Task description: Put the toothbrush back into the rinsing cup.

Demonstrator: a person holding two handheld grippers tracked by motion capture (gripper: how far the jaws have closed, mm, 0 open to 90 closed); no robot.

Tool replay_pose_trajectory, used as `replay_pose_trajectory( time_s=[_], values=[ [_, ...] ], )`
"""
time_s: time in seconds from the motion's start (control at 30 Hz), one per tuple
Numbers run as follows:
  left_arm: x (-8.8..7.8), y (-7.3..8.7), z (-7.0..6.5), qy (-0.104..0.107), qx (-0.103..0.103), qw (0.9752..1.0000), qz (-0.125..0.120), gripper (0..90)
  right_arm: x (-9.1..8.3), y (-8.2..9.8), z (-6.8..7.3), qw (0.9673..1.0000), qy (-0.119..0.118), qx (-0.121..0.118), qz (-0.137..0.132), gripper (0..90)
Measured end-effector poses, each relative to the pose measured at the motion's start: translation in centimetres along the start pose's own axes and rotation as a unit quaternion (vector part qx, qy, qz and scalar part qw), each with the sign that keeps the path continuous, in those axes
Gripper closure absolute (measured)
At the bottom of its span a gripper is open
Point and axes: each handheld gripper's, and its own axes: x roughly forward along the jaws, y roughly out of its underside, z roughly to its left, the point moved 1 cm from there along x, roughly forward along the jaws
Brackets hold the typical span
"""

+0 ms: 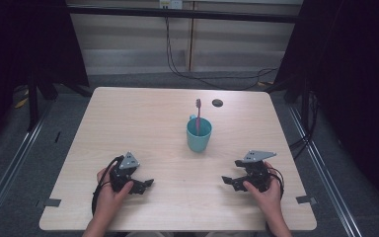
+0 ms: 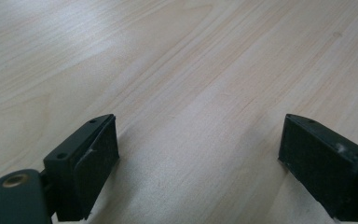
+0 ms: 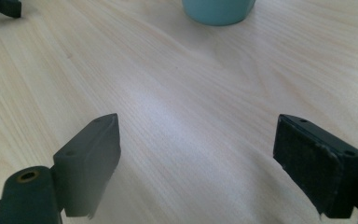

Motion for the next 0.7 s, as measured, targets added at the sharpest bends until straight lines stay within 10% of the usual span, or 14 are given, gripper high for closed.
replay_pose_trajectory(
  time_s=[0.7],
  values=[
    [0.0, 0.0, 0.0, 0.000, -0.001, 1.0000, -0.001, 11.5, 0.5, 1.4, 0.4, 0.9983, 0.015, -0.042, 0.037, 13.4]
  ],
)
